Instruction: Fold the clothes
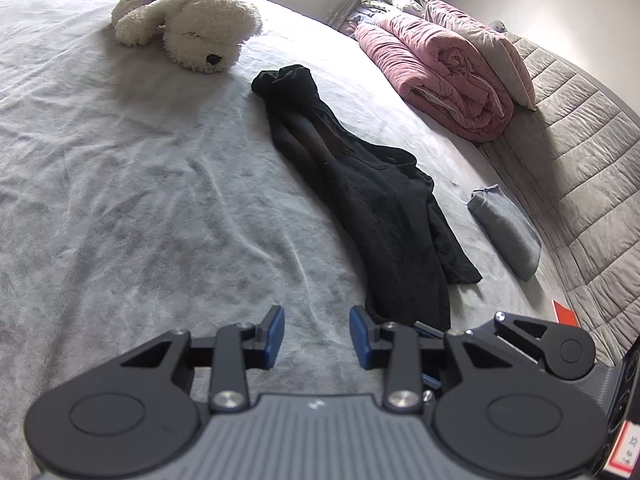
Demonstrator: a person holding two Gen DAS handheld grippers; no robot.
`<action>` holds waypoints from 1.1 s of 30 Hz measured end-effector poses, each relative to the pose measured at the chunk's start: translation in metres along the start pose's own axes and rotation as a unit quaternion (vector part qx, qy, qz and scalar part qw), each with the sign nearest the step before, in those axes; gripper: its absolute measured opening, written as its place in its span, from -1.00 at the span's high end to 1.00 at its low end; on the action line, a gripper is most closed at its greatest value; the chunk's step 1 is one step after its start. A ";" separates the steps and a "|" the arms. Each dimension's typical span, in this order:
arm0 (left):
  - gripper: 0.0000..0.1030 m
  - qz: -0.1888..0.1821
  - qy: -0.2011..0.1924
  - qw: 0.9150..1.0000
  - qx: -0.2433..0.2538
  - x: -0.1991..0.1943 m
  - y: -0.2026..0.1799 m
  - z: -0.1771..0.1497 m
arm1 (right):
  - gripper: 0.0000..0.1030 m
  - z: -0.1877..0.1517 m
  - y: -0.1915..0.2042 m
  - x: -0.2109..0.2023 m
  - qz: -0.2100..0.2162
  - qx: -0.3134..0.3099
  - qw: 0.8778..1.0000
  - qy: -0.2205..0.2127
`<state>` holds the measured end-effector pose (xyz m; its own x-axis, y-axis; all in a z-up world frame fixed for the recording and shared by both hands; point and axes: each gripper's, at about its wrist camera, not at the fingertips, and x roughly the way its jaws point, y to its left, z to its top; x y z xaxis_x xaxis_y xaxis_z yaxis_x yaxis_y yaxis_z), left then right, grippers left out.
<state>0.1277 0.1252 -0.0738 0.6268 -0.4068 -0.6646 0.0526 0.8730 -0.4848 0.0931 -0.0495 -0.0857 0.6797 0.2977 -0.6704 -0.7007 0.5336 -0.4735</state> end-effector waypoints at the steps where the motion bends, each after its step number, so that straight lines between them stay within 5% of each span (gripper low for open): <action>1: 0.29 0.000 0.000 1.000 0.000 0.000 0.000 0.000 | 0.73 -0.001 0.001 0.001 -0.005 -0.006 1.000 0.000; 7: 0.30 -0.019 -0.001 1.000 -0.009 0.007 0.002 -0.002 | 0.91 -0.001 -0.011 -0.012 -0.015 0.018 0.999 -0.025; 14: 0.30 -0.051 -0.006 0.998 -0.031 0.018 0.003 -0.002 | 0.91 -0.001 -0.049 -0.044 -0.032 0.131 0.987 -0.090; 22: 0.30 -0.034 -0.020 0.999 0.010 0.037 -0.016 0.010 | 0.91 -0.032 -0.111 -0.045 -0.068 0.303 0.947 -0.087; 29: 0.30 -0.030 -0.020 0.999 0.034 0.074 -0.038 0.026 | 0.92 -0.071 -0.144 -0.020 -0.087 0.413 0.906 -0.035; 33: 0.30 -0.055 -0.009 0.998 -0.002 0.097 -0.041 0.037 | 0.92 -0.095 -0.159 -0.002 -0.091 0.471 0.877 0.005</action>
<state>0.2150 0.0598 -0.0977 0.6314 -0.4950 -0.5970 0.1183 0.8223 -0.5567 0.1819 -0.2101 -0.0633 0.7565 0.1361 -0.6397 -0.0878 0.9904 0.1068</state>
